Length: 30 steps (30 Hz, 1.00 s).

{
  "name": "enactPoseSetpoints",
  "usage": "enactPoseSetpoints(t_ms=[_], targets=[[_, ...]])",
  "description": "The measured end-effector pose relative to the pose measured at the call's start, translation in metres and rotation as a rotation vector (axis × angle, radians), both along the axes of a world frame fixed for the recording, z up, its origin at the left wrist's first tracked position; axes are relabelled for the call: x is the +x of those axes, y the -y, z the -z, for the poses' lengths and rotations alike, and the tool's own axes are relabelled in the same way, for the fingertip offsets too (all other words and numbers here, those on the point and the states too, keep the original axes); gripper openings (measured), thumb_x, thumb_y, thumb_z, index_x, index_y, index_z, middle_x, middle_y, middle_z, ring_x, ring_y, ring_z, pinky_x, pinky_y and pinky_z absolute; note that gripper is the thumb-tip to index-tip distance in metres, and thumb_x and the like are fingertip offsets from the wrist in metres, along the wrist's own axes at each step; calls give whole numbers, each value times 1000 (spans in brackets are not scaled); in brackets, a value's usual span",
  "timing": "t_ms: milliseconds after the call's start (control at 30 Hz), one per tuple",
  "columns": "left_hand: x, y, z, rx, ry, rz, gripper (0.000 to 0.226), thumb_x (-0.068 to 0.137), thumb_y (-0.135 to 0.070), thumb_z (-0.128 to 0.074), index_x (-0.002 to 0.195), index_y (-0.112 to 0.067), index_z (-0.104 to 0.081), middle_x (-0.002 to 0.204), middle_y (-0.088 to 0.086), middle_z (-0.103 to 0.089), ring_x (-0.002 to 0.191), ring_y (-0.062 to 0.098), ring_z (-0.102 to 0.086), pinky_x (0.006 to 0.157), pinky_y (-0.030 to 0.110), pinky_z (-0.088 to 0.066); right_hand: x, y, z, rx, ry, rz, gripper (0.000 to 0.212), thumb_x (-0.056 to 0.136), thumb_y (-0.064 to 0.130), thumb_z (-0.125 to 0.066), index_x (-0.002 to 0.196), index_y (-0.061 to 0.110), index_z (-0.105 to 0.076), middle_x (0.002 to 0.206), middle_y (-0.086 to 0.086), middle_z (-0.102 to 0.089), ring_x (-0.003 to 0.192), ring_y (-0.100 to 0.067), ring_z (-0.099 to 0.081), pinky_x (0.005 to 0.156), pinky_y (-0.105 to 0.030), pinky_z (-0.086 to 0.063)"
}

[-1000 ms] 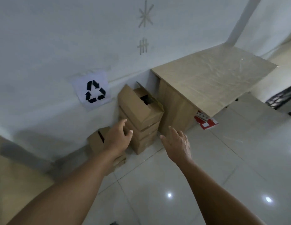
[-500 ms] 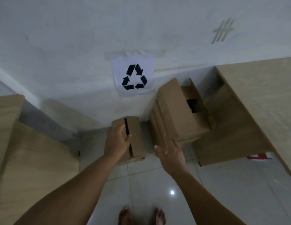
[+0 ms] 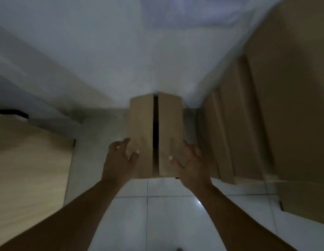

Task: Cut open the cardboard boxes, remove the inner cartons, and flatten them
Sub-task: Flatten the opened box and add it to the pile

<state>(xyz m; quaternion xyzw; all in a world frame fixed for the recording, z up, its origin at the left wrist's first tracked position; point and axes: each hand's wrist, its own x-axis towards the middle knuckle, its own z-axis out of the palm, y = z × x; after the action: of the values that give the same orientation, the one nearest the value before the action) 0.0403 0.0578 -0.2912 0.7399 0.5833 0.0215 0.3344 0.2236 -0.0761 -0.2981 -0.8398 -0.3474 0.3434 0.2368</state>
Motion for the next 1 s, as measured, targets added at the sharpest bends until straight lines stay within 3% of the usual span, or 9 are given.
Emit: enactPoseSetpoints(t_ms=[133, 267, 400, 500, 700, 1000], targets=[[13, -8, 76, -32, 22, 7, 53, 96, -58, -47, 143, -35, -35, 153, 5, -24, 123, 36, -52, 97, 50, -52, 1, -15, 70, 0, 67, -34, 77, 89, 70, -51, 155, 42, -21, 161, 4, -11, 147, -27, -24, 114, -46, -38], [22, -5, 118, -23, 15, -41, 70, 92, -68, -44, 152, -42, -16, 156, 9, -22, 128, 39, -48, 99, 49, -47, 0, -25, 105, -73, 31, 8, 86, 86, 76, -49, 154, 50, -4, 164, 8, 3, 149, -33, -20, 112, -47, -36], [26, 0, 128, 13, -31, -38, 76, 91, -70, -43, 154, -42, -12, 152, 15, -28, 127, 41, -49, 98, 48, -48, -7, -27, 117, -56, 11, 45, 91, 85, 75, -52, 153, 53, 3, 163, 4, -7, 143, -35, -33, 104, -46, -46], [26, 0, 117, 33, -74, -22, 75, 91, -73, -39, 154, -41, -12, 148, 17, -32, 123, 42, -51, 97, 50, -51, -7, -28, 106, -69, 26, 52, 89, 85, 76, -51, 154, 51, 0, 162, 2, -13, 143, -33, -34, 105, -44, -43], [20, 4, 40, 53, -121, -41, 73, 90, -74, -34, 153, -42, -16, 143, 19, -35, 117, 44, -54, 94, 50, -50, -10, -28, 28, -61, 39, 18, 89, 84, 78, -49, 155, 49, -3, 158, 1, -21, 137, -29, -40, 105, -43, -43], [12, 19, -170, 110, -66, 14, 73, 88, -77, -34, 152, -45, -17, 145, 17, -39, 123, 38, -52, 97, 45, -48, -14, -3, -185, 5, 14, 88, 87, 83, 77, -52, 154, 51, -7, 160, -1, -24, 140, -26, -38, 110, -41, -39]])
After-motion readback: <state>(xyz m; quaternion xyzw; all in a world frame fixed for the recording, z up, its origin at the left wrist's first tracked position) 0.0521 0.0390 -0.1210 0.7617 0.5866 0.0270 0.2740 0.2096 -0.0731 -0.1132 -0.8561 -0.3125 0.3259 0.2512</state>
